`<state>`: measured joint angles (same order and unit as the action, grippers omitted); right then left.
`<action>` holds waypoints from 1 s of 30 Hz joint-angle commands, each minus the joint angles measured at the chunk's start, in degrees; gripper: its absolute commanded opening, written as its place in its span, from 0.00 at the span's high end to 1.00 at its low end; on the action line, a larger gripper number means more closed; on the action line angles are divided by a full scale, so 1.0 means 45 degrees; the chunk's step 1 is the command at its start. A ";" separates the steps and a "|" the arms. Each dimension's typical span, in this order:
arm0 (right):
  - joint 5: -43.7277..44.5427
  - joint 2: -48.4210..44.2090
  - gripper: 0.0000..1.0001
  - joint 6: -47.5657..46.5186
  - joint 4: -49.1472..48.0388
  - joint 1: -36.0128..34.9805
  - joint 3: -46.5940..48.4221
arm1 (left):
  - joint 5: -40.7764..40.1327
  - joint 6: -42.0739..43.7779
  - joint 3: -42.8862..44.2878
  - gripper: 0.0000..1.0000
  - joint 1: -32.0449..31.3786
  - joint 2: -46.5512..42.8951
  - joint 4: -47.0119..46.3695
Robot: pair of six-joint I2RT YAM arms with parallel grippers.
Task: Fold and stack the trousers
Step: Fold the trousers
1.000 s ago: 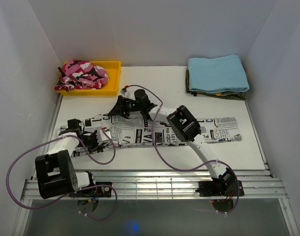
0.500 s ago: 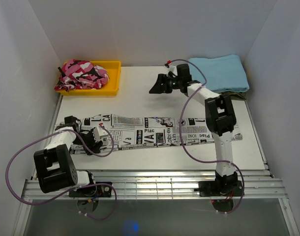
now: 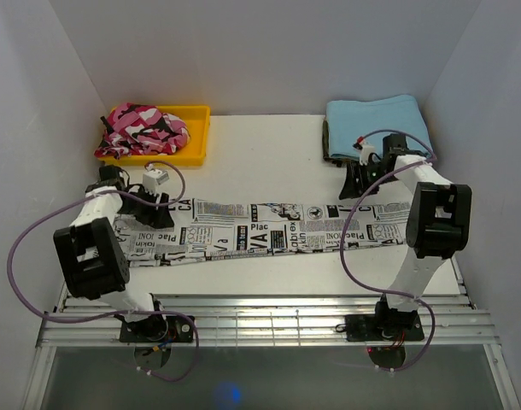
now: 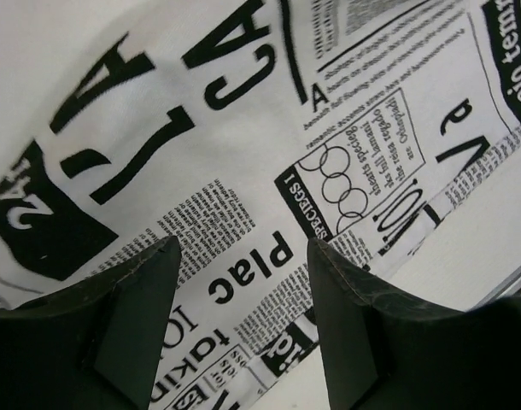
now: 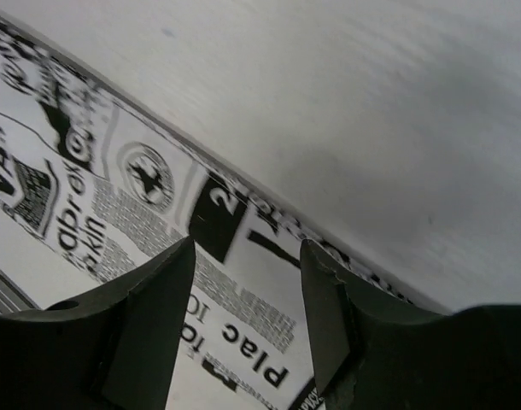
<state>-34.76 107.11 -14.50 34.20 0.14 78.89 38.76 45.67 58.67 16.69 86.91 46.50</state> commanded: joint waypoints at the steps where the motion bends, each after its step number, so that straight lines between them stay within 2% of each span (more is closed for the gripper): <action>1: 0.1530 0.0064 0.41 -0.1853 0.1542 0.1039 -0.1024 | -0.0411 -0.3560 0.0163 0.28 0.0295 0.1385 -0.0702; 5: 0.3228 0.0843 0.42 -0.2324 0.1015 0.2368 -0.1457 | -0.0704 -0.4835 0.0729 0.29 0.0432 0.3297 -0.1543; 9: 0.4091 0.1315 0.42 -0.2811 0.0839 0.3443 -0.1204 | -0.0977 -0.5656 0.2092 0.29 0.0452 0.4703 -0.2442; 13: 0.3996 0.1160 0.41 -0.3125 0.0818 0.4146 -0.0600 | -0.0412 -0.6105 0.3654 0.29 0.0199 0.6074 -0.2658; 15: 0.3488 0.0711 0.36 -0.3222 0.1189 0.4226 -0.0229 | 0.0270 -0.5892 0.4069 0.29 -0.0250 0.6252 -0.2425; 19: 0.2999 -0.0285 0.24 -0.3086 0.2106 0.4790 0.0708 | 0.0956 -0.5774 0.3876 0.27 -0.0934 0.5298 -0.2365; 22: 0.2999 -0.0871 0.16 -0.3047 0.2674 0.5569 0.0633 | 0.1132 -0.6086 0.3602 0.25 -0.0994 0.4379 -0.2404; 25: 0.3173 -0.0873 0.14 -0.3319 0.3043 0.6429 0.0165 | 0.1210 -0.6107 0.3251 0.24 -0.0994 0.3598 -0.2443; 30: 0.3467 0.0278 0.15 -0.4042 0.3222 0.7604 0.0027 | 0.1191 -0.5775 0.2568 0.21 -0.0994 0.2271 -0.2541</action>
<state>-20.49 105.56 -29.89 45.87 32.12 79.68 42.61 18.63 71.22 11.90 102.98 36.32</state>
